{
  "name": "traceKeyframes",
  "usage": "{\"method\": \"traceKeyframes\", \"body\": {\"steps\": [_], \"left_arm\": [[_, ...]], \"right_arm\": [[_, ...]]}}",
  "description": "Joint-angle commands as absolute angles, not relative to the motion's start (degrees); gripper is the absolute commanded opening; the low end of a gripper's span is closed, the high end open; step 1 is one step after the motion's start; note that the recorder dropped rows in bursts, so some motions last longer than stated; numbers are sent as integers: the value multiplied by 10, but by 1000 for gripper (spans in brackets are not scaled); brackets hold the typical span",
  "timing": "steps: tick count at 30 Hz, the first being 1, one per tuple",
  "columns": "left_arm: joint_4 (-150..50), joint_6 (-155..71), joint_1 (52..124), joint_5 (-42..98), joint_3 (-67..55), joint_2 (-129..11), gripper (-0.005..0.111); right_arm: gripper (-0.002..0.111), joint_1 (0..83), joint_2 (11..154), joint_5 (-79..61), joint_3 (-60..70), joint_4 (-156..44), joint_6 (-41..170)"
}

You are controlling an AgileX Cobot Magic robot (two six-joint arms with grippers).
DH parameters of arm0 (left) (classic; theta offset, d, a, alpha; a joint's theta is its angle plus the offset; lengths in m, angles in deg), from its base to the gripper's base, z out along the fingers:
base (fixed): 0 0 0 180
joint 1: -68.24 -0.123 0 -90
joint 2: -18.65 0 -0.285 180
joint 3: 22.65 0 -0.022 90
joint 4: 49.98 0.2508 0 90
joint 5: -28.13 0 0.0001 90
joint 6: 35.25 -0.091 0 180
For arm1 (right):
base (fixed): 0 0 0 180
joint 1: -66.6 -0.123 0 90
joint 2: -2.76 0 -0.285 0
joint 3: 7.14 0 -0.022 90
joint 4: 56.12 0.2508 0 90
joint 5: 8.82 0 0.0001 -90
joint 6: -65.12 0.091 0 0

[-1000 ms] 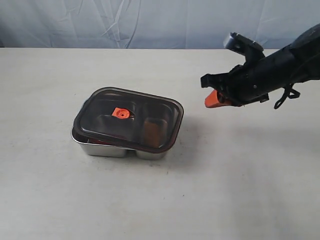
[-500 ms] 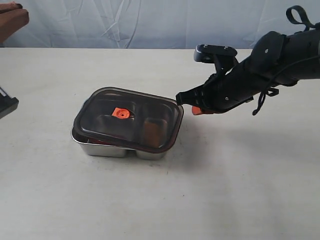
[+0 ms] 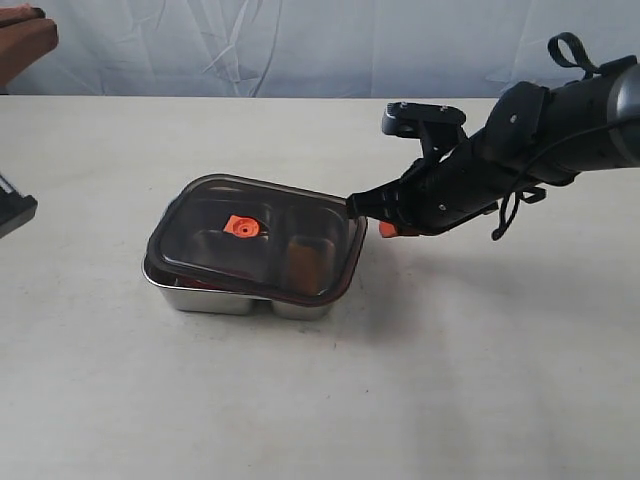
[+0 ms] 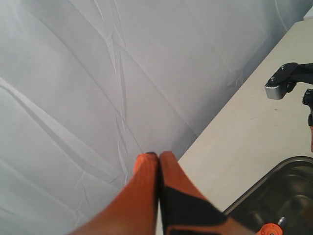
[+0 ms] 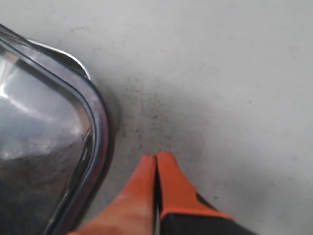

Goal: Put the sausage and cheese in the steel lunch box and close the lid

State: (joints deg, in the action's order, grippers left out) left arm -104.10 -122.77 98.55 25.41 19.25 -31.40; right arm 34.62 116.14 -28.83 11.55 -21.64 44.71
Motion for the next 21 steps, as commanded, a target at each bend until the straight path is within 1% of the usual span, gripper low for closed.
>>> {"method": "traceKeyframes", "body": {"steps": [1, 21], "left_arm": [[-1048, -1224, 986, 255, 195, -315, 0], [-1048, -1224, 986, 255, 195, -315, 0]], "right_arm": [[-1, 338, 1160, -282, 114, -216, 448], [-1, 328, 1166, -247, 114, -228, 448]]}}
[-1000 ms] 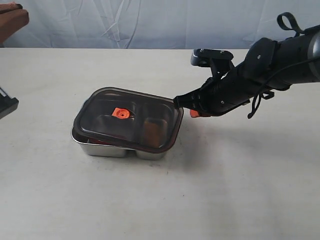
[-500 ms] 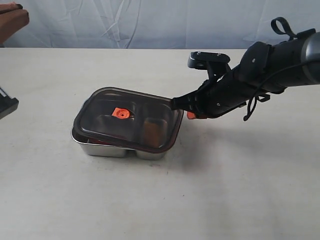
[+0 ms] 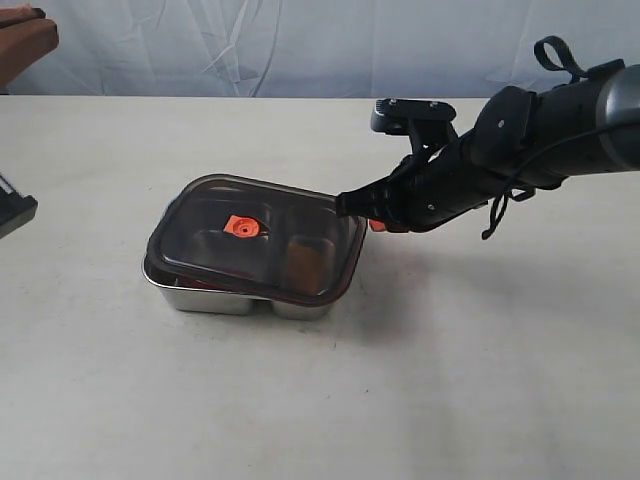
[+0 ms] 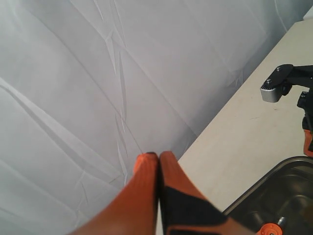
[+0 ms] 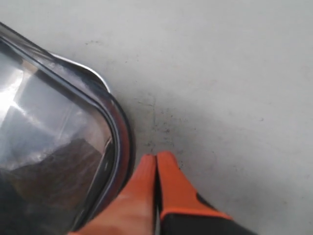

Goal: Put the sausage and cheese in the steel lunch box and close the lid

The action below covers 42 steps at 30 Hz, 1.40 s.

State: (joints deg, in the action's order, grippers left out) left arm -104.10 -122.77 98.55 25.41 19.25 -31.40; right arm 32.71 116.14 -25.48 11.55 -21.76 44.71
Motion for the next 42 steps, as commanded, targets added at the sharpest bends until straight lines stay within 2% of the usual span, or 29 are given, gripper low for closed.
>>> {"method": "traceKeyframes", "body": {"steps": [1, 12, 25, 34, 42], "left_arm": [[-1048, -1224, 986, 255, 195, -315, 0], [-1048, -1224, 986, 255, 195, -315, 0], [-1048, -1224, 986, 253, 195, -315, 0], [-1048, -1224, 986, 253, 195, -315, 0], [-1048, -1224, 986, 253, 195, -315, 0]], "right_arm": [[-1, 328, 1170, -247, 114, -228, 448], [-1, 328, 1195, -234, 113, -211, 448], [-1, 328, 1218, -290, 35, -211, 448], [-1, 328, 1221, -278, 19, -213, 448], [-1, 328, 1221, -279, 18, -286, 492]]}}
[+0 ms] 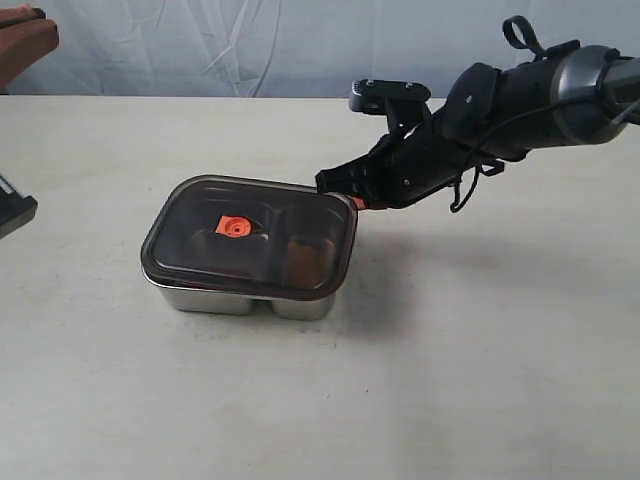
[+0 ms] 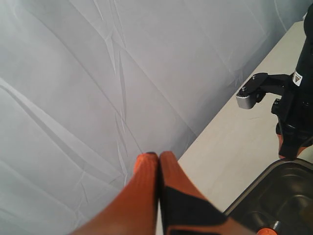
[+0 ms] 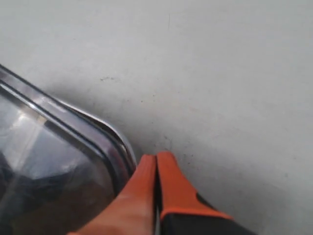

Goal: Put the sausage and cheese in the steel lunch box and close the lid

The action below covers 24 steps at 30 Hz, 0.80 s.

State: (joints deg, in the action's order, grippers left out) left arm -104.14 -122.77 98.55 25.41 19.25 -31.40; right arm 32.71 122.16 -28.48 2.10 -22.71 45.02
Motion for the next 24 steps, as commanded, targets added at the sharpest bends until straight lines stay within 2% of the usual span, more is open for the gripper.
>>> {"method": "traceKeyframes", "body": {"steps": [1, 4, 24], "left_arm": [[-1048, -1224, 986, 253, 195, -315, 0], [-1048, -1224, 986, 253, 195, -315, 0], [-1048, -1224, 986, 251, 195, -315, 0]], "right_arm": [[-1, 328, 1221, -277, 18, -304, 513], [-1, 328, 1221, -276, 18, -390, 601], [-1, 299, 1221, -287, 18, -377, 608]]}}
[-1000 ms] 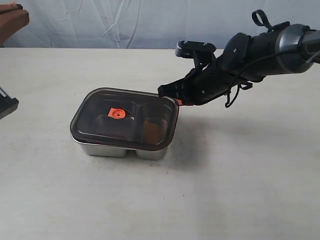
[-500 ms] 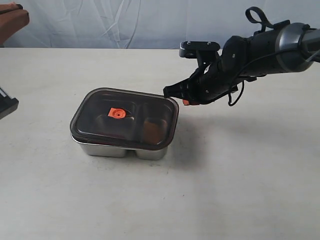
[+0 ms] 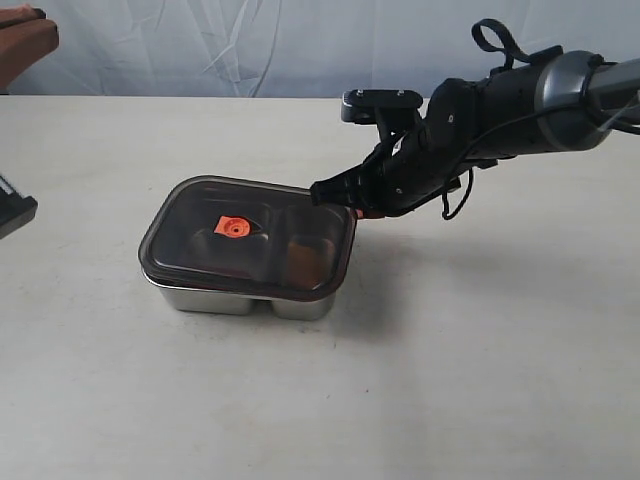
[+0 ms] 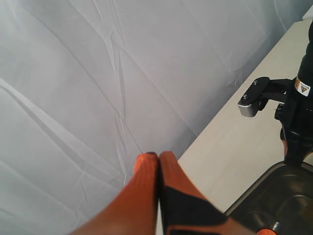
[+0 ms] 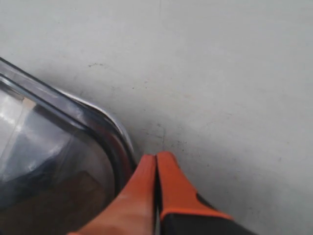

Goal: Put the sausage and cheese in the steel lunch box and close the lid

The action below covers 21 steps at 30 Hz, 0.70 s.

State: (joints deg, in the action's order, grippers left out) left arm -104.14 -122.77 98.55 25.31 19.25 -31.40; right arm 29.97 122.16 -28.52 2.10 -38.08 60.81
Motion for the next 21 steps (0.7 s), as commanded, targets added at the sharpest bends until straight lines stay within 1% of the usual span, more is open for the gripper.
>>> {"method": "traceKeyframes", "body": {"steps": [1, 13, 17, 19, 21], "left_arm": [[-1048, -1224, 986, 251, 195, -315, 0], [-1051, -1224, 986, 251, 195, -315, 0], [-1153, -1222, 986, 308, 214, -327, 0], [-1176, -1222, 986, 333, 222, -353, 0], [-1197, -1222, 986, 340, 221, -412, 0]], "right_arm": [[-1, 299, 1221, -287, 18, -377, 608], [-1, 299, 1219, -277, 18, -386, 607], [-1, 302, 1190, -246, 18, -468, 651], [-1, 310, 1170, -242, 18, -486, 675], [-1, 312, 1147, -264, 18, -485, 676]]}}
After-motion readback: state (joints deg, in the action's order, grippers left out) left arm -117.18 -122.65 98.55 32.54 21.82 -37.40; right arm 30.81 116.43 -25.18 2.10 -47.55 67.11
